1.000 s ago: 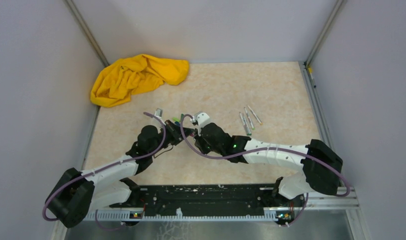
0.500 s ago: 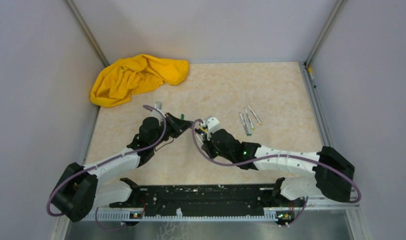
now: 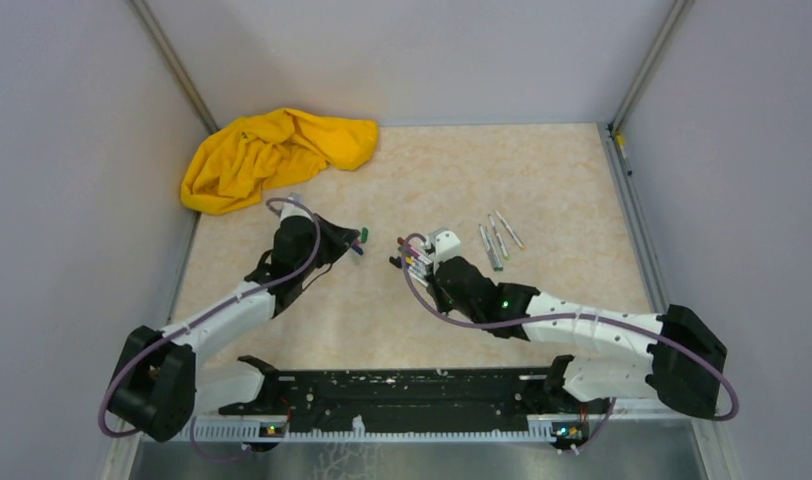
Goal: Open the pen caps
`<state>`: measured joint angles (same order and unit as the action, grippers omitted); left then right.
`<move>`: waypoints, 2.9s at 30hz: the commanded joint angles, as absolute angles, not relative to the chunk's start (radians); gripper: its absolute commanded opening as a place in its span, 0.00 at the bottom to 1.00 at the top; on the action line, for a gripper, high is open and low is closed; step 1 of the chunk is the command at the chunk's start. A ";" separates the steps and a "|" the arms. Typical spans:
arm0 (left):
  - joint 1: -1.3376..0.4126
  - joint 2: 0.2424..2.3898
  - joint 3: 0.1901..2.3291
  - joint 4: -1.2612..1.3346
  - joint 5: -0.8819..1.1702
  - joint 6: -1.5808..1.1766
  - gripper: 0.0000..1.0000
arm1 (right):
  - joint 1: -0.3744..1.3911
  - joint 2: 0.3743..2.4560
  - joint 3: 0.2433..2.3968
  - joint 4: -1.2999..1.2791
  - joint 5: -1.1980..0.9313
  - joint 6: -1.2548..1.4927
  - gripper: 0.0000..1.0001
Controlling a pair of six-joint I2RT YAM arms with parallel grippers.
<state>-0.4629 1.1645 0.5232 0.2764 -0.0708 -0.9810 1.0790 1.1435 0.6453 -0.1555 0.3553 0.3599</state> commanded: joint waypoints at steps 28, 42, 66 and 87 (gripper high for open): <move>-0.460 1.501 0.518 0.213 -0.235 -0.962 0.22 | 0.611 1.619 0.881 -0.075 0.445 0.107 0.01; -0.461 1.543 0.475 0.314 -0.181 -1.000 0.34 | 0.578 1.664 0.906 -0.065 0.459 0.091 0.27; -0.461 1.283 0.339 0.388 -0.126 -1.002 0.77 | 0.709 1.514 0.847 -0.008 0.152 -0.029 0.35; -0.461 1.191 0.268 0.459 -0.121 -0.979 0.77 | 0.722 1.677 0.941 -0.008 0.089 -0.044 0.34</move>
